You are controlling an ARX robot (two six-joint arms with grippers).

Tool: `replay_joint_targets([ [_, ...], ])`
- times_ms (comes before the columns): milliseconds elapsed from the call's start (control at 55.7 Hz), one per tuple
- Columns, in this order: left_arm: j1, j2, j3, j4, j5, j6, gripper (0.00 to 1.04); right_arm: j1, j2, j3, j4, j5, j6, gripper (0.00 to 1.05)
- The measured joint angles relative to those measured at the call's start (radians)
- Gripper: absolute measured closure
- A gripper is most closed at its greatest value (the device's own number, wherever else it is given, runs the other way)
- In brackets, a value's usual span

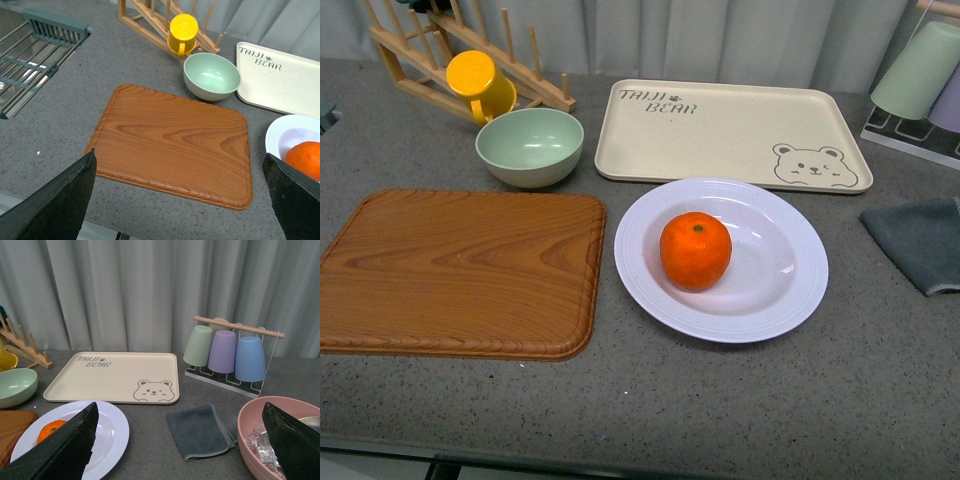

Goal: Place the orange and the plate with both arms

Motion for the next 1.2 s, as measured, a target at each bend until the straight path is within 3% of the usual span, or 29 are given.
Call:
replay_joint_targets([
  [269, 0.011, -0.051, -0.006, -0.018, 0.003, -0.005, 0.06, 0.0, 0.0, 0.0, 0.0, 0.0, 0.0, 0.09],
  [359, 0.076, -0.102, -0.13, 0.272, 0.182, 0.143, 0.23, 0.0, 0.0, 0.0, 0.0, 0.0, 0.0, 0.09],
  [431, 0.119, -0.144, -0.135, 0.341, 0.239, 0.219, 0.36, 0.0, 0.0, 0.0, 0.0, 0.001, 0.0, 0.09],
  [772, 0.261, -0.296, -0.135, 0.216, 0.38, 0.301, 0.93, 0.0, 0.0, 0.0, 0.0, 0.0, 0.0, 0.09],
  [808, 0.307, -0.313, -0.135, 0.198, 0.457, 0.305, 1.0, 0.0, 0.0, 0.0, 0.0, 0.0, 0.0, 0.09],
  [916, 0.381, -0.34, -0.135, 0.172, 0.488, 0.308, 1.01, 0.0, 0.0, 0.0, 0.0, 0.0, 0.0, 0.09],
  [1041, 0.386, -0.479, -0.135, 0.003, 0.504, 0.309, 1.01, 0.0, 0.0, 0.0, 0.0, 0.0, 0.0, 0.09],
  [1203, 0.387, -0.519, -0.135, -0.013, 0.503, 0.309, 1.01, 0.0, 0.0, 0.0, 0.0, 0.0, 0.0, 0.09],
])
